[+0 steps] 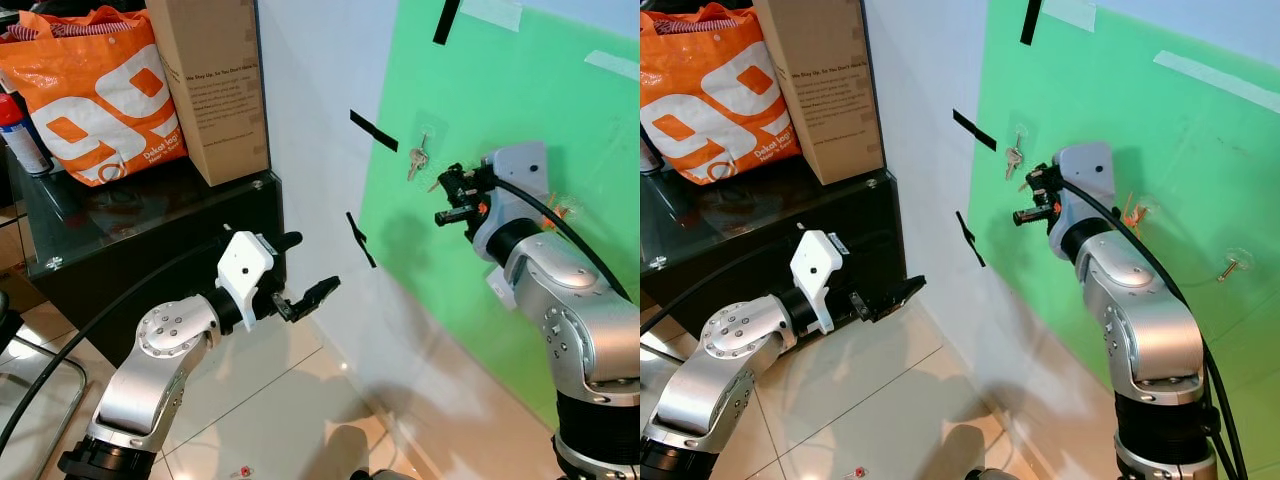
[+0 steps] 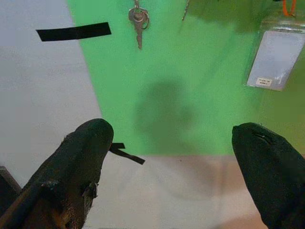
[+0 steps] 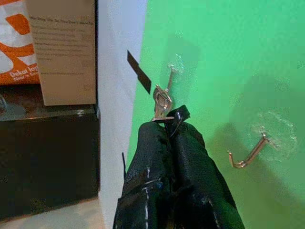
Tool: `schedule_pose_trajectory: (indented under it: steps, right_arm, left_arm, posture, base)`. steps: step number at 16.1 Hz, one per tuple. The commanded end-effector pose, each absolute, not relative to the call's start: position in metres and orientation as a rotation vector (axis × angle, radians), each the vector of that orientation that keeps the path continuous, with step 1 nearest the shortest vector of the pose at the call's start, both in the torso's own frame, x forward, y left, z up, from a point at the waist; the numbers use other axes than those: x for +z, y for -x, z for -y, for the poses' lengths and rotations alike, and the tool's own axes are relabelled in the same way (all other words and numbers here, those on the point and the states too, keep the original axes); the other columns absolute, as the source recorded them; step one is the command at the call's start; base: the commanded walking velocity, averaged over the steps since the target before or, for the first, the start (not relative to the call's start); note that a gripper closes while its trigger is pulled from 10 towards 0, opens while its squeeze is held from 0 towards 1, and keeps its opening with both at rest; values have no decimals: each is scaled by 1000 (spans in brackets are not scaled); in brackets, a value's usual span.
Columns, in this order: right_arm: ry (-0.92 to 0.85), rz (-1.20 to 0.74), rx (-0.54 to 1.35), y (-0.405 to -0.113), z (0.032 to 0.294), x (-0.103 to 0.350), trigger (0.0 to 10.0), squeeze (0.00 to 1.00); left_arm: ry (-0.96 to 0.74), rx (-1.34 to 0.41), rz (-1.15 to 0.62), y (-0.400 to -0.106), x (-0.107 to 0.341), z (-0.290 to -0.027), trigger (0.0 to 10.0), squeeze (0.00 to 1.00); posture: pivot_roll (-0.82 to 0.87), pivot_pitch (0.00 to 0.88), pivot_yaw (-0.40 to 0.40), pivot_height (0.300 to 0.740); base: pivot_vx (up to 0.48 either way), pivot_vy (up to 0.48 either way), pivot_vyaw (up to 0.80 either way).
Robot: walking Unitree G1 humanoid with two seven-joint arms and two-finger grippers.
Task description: Hang keys on a hook
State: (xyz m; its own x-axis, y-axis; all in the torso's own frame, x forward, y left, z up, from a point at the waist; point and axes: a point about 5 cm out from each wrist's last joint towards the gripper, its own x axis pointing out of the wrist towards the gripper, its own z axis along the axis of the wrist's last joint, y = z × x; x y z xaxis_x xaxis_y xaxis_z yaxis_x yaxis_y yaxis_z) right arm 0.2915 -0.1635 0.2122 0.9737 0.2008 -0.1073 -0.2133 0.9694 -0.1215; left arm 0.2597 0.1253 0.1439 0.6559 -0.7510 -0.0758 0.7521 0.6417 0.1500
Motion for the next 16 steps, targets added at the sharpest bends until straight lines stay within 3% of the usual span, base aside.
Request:
schedule_pose_trajectory:
  steps: [1, 12, 16]
  right_arm:
    - [138, -113, 201, -294, 164, 212, 10000, 0]
    - [168, -191, 205, -289, 167, 198, 10000, 0]
    - [244, -115, 207, -287, 166, 207, 10000, 0]
  left_arm:
    - [-187, -873, 5, -261, 147, -124, 10000, 0]
    - [-187, -884, -3, -259, 145, -125, 10000, 0]
    - [-188, -887, 0, -261, 146, -123, 10000, 0]
  posture:
    - [-66, 0, -7, 740]
    - [-69, 0, -1, 740]
    - [-72, 0, 3, 740]
  base:
    - [0, 0, 0]
    - [0, 0, 0]
    - [0, 0, 0]
